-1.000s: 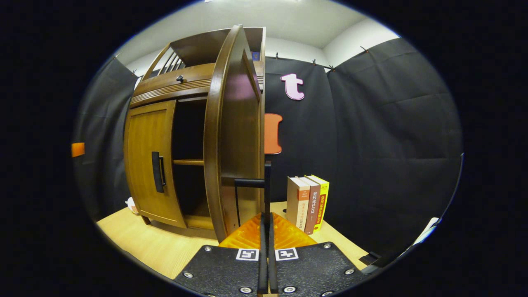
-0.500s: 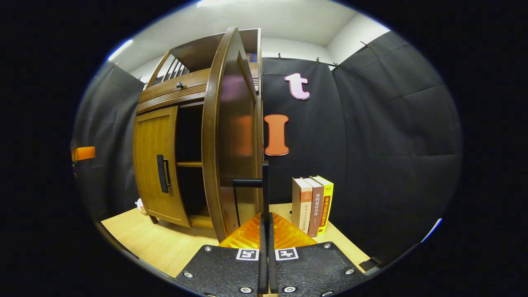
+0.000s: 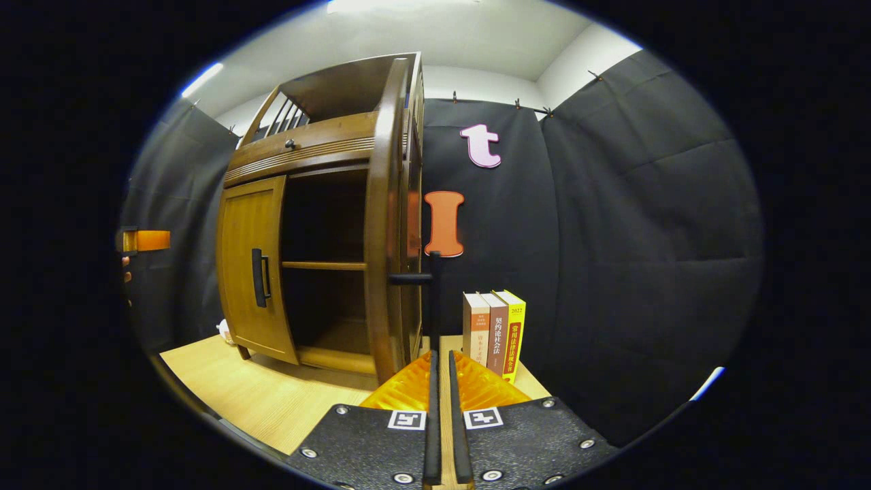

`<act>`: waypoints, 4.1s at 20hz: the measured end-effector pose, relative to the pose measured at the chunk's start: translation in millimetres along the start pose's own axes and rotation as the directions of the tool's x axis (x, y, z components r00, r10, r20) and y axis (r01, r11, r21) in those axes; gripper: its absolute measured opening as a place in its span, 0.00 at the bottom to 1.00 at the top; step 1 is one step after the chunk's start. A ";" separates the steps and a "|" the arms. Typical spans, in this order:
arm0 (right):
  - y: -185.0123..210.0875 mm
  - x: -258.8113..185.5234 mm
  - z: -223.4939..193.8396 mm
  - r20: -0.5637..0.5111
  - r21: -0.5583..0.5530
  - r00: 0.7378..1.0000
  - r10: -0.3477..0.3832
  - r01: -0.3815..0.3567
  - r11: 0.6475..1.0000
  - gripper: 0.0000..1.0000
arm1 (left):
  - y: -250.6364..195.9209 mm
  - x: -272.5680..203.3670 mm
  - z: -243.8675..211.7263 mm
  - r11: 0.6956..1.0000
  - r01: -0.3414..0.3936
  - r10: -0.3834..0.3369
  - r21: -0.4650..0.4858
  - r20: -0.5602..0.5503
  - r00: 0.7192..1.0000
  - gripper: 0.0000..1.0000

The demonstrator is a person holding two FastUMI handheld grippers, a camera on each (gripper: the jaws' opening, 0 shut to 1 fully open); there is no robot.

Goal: Open the right door of the double-door shoe cabinet with the right hand, and open the left door with the left hand.

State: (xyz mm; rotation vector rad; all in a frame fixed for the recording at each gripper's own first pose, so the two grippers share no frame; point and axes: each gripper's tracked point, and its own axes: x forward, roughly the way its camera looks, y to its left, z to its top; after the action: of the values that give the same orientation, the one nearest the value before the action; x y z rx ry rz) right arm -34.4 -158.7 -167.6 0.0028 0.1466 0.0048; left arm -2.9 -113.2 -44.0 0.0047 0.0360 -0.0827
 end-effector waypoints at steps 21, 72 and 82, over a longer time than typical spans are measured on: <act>-42.2 -21.5 5.3 0.051 0.022 0.984 -0.172 0.171 0.985 0.93 | -13.2 173.9 -99.3 0.999 0.022 -0.028 -0.047 -0.114 0.993 0.94; 60.5 -38.5 53.9 0.102 -0.018 0.989 -0.109 0.112 0.994 0.98 | 67.2 65.2 -96.3 0.996 0.091 -0.091 -0.001 -0.113 0.990 0.32; 125.7 -33.3 56.1 0.095 -0.027 0.995 -0.009 0.012 1.000 0.92 | 116.4 29.5 -91.6 0.999 0.051 -0.052 -0.006 -0.108 0.993 0.24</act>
State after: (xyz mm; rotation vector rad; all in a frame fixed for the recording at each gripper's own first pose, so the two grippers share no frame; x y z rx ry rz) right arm -59.7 -33.2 -106.9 -0.0254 0.0519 -0.0035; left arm 32.8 1.0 -136.2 0.0049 0.1448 -0.1340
